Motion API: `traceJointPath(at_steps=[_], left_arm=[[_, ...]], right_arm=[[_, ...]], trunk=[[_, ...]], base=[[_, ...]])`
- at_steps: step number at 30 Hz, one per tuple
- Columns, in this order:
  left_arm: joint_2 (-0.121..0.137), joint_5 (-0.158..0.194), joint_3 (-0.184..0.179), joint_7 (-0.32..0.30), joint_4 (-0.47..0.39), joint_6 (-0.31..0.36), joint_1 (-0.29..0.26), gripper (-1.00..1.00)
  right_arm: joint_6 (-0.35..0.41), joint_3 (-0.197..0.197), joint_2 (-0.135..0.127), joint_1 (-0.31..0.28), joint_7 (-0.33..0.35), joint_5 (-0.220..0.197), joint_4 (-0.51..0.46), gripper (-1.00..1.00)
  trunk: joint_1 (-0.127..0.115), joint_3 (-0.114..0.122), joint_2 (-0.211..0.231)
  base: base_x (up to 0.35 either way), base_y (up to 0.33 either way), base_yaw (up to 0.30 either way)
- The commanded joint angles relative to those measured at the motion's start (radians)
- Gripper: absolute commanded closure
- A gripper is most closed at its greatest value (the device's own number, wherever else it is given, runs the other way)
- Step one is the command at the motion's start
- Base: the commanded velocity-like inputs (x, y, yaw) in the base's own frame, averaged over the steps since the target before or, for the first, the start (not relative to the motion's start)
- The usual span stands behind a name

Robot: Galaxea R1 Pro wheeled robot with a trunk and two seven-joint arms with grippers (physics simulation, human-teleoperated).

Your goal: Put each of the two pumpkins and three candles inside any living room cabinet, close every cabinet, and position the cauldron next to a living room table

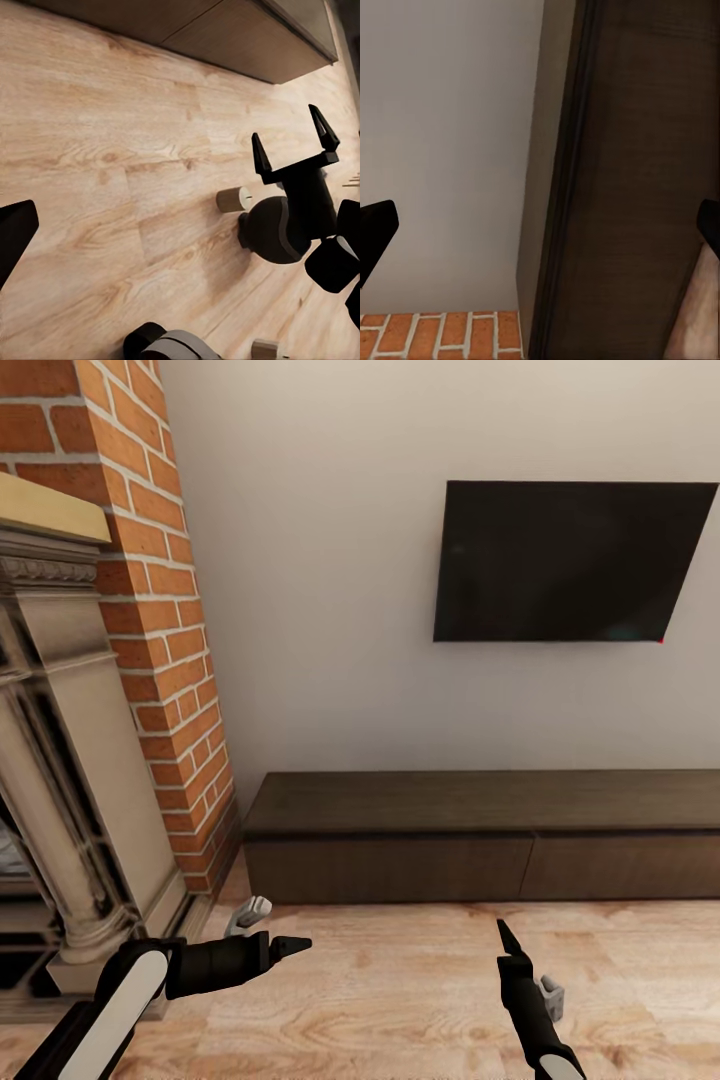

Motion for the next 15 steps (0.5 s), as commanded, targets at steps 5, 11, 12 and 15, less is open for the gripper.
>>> traceJointPath(at_steps=[5,11,12,15], left_arm=[[0.000,-0.009,-0.001,-0.009,0.000,0.001,-0.001,-1.00],[0.000,-0.009,-0.001,-0.009,0.000,0.001,-0.001,-1.00],[0.000,-0.009,-0.001,-0.009,0.000,0.001,-0.001,-1.00],[0.000,-0.009,-0.001,-0.009,0.000,0.001,-0.001,-1.00]], right_arm=[[-0.002,0.002,0.000,-0.001,-0.008,-0.005,0.001,-1.00],[-0.002,0.002,0.000,-0.001,-0.010,-0.005,0.001,-1.00],[-0.002,0.002,0.000,-0.001,-0.010,-0.005,0.001,-1.00],[-0.002,0.002,0.000,-0.001,-0.011,-0.005,0.001,-1.00]], trunk=[[0.019,-0.017,-0.036],[0.042,-0.036,-0.078],[0.046,-0.039,-0.085],[0.057,-0.048,-0.106]], base=[[0.000,0.000,0.000],[0.000,0.000,0.000],[0.000,0.000,0.000],[0.000,0.000,0.000]])
